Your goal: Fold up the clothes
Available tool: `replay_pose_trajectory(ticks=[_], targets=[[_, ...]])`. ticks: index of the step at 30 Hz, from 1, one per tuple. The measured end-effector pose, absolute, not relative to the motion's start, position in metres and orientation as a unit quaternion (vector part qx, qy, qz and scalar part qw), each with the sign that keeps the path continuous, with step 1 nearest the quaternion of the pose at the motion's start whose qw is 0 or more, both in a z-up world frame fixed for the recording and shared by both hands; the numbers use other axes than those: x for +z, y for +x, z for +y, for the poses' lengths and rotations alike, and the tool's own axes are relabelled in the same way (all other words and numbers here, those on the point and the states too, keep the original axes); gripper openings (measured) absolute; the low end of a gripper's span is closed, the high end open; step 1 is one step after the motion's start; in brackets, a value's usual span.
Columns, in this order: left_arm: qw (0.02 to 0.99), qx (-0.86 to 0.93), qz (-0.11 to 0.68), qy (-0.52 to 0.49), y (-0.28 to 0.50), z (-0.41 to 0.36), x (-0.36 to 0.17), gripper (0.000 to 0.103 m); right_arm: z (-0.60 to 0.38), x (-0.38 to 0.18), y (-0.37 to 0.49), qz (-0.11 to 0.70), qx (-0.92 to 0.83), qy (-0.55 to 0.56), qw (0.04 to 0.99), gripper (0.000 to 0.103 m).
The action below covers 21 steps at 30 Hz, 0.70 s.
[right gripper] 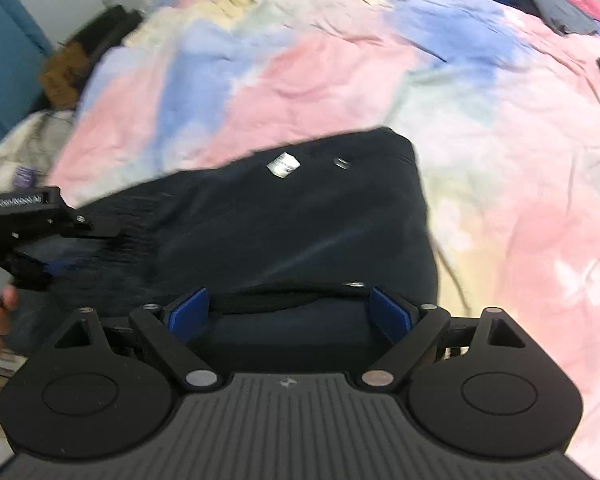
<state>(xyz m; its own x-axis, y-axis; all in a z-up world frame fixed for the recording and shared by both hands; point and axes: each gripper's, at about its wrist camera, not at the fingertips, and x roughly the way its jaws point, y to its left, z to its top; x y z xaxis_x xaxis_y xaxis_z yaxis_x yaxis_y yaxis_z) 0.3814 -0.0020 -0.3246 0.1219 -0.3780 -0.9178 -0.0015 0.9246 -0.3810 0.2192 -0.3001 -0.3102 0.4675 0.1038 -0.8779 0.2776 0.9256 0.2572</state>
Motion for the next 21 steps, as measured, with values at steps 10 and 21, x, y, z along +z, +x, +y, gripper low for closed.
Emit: replay_pose_trajectory(ticks=[10,21], targets=[[0.723,-0.149,0.661,-0.133,0.381,-0.005,-0.347,0.083,-0.296,-0.362,0.222,0.554,-0.072,0.208,0.803,0.092],[0.766,-0.139,0.604,-0.170,0.316,0.035,-0.291,0.084,-0.301,-0.305,0.205,0.522,-0.067,0.243,0.815,0.092]])
